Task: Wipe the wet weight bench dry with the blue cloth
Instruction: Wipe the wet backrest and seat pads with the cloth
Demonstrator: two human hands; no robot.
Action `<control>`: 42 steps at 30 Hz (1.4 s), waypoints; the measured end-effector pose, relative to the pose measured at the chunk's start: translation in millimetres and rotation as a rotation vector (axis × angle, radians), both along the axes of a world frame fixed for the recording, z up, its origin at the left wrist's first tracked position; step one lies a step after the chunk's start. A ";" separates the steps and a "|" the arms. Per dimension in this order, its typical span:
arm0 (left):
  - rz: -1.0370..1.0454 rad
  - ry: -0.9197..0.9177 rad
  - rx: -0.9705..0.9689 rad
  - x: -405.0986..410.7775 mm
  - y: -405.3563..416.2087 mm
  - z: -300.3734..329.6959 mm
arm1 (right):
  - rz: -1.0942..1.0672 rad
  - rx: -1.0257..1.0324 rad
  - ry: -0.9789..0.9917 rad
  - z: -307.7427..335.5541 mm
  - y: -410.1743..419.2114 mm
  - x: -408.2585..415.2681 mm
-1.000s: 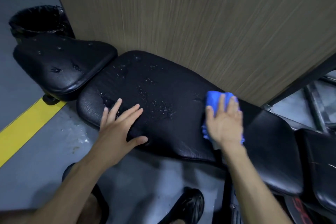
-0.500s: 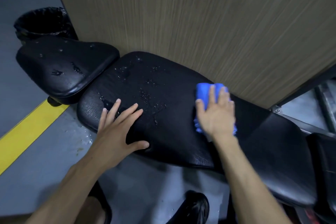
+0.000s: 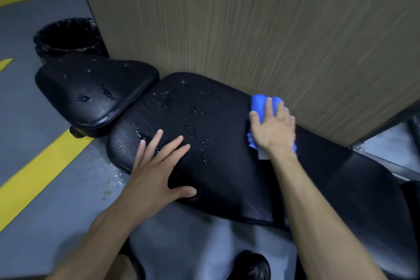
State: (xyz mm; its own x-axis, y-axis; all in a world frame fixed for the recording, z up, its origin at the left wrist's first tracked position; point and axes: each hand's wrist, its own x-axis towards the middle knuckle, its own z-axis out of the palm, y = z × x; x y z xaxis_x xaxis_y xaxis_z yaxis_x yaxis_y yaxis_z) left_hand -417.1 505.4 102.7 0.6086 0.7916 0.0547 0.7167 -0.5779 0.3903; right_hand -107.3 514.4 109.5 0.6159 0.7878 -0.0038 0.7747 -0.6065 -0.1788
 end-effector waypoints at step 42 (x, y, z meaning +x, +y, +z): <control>-0.387 -0.020 -0.011 -0.4 52.2 -1.3 | 0.074 0.038 0.052 -2.0 0.8 -10.5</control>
